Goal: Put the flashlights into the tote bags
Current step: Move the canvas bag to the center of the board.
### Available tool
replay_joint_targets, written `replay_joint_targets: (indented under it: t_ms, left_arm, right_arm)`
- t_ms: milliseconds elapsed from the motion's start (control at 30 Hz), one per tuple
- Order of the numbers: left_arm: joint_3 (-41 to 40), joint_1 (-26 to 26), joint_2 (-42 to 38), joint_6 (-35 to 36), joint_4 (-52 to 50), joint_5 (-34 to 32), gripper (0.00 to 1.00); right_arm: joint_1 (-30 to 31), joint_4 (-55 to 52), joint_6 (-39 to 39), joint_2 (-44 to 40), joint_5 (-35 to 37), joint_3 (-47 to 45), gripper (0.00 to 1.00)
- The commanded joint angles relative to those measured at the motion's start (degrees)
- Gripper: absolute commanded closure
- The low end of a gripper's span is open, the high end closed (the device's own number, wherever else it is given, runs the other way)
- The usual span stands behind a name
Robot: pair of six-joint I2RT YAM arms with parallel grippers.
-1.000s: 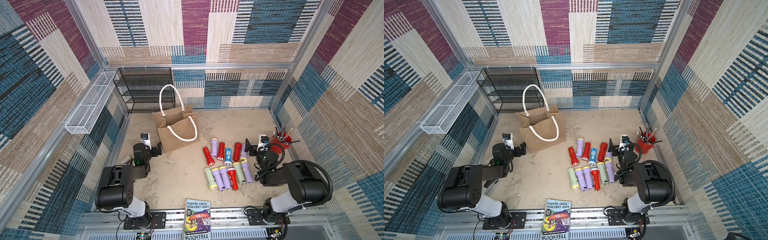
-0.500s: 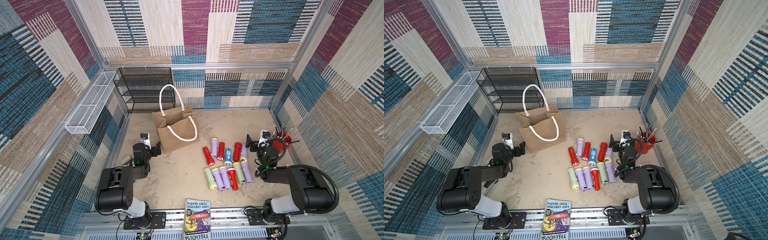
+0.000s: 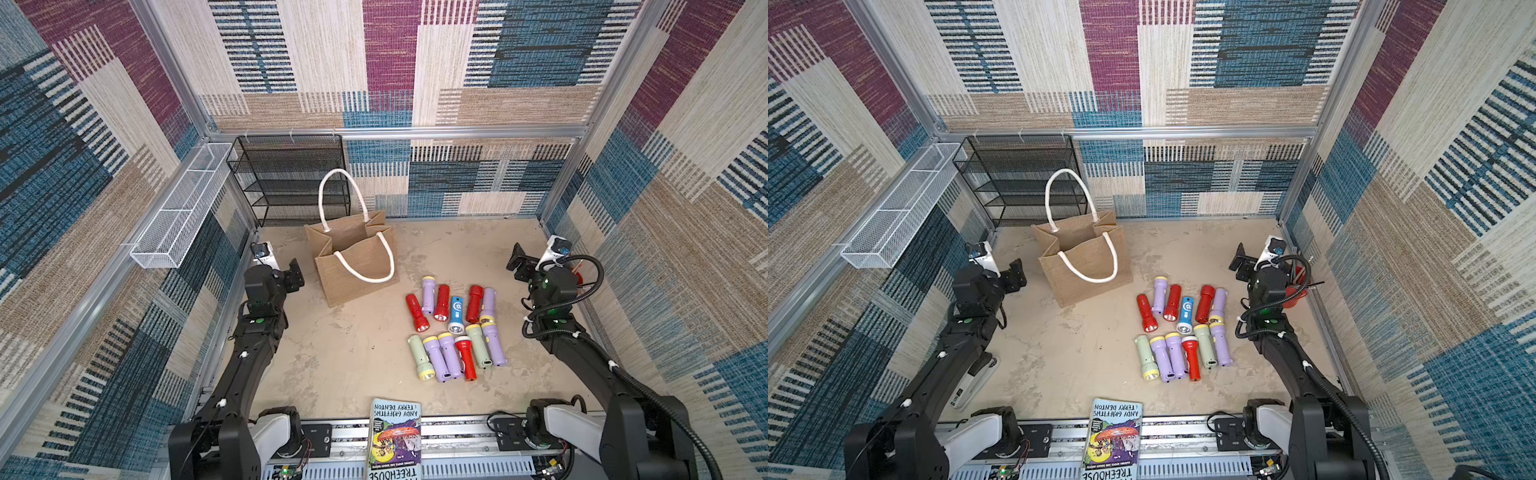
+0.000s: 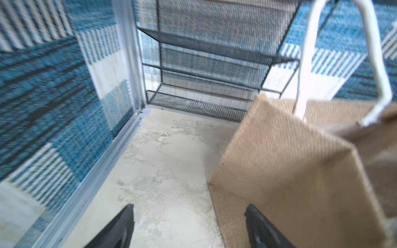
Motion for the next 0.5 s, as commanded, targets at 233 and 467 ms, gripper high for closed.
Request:
replay_joint_targets:
  t_ms: [233, 467]
  left_arm:
    - [26.1, -0.01, 7.57, -6.87, -35.75, 10.51, 0.25]
    - [40.74, -1.5, 20.17, -7.85, -46.86, 18.77, 0.32]
  right_arm:
    - [2.16, -16.01, 15.91, 2.13, -13.63, 10.83, 0.11]
    - [13.88, -21.98, 16.66, 11.01, -15.07, 24.64, 0.12]
